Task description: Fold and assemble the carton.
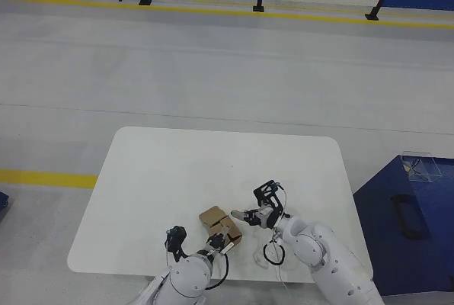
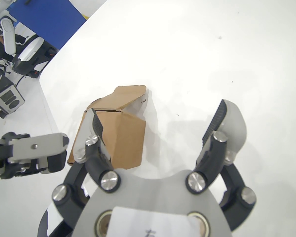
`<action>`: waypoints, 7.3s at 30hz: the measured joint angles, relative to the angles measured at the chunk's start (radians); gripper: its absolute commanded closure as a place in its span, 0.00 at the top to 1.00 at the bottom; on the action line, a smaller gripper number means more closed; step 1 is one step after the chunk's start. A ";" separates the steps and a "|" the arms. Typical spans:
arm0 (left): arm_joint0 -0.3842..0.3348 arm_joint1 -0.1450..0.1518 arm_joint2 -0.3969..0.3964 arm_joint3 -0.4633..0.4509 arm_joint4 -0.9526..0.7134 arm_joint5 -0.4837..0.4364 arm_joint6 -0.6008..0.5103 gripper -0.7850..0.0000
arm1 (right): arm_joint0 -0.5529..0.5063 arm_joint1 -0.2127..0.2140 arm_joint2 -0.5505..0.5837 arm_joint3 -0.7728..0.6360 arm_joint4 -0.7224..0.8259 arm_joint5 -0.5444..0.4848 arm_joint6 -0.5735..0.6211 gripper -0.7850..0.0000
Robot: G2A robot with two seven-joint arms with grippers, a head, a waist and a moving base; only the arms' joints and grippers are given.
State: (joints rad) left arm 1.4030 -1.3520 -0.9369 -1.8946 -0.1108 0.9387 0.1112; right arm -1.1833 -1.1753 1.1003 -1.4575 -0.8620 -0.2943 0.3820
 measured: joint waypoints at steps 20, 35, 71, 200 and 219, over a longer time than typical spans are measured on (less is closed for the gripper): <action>0.100 -0.036 -0.197 -0.059 -0.313 -0.326 0.010 1.00 | -0.091 0.063 0.149 -0.090 -0.001 -0.316 0.292 1.00; 0.101 -0.036 -0.197 -0.060 -0.314 -0.327 0.008 1.00 | 0.027 0.028 -0.018 0.101 -0.093 -0.218 0.164 1.00; 0.228 -0.033 -0.250 0.029 -0.370 -0.861 -0.134 1.00 | 0.120 -0.034 -0.051 0.207 0.086 0.026 -0.046 1.00; -0.057 -0.208 -0.182 0.833 0.023 -1.759 0.088 1.00 | 0.122 -0.044 -0.057 0.209 0.137 0.065 -0.033 1.00; -0.048 -0.194 -0.249 0.718 -0.018 -1.435 0.018 0.93 | 0.122 -0.044 -0.057 0.209 0.137 0.065 -0.033 1.00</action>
State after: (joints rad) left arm 1.3550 -1.5458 -1.1863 -1.1763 -0.1284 -0.4964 0.1291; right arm -1.0610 -1.2191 1.0429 -1.2483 -0.7246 -0.2294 0.3494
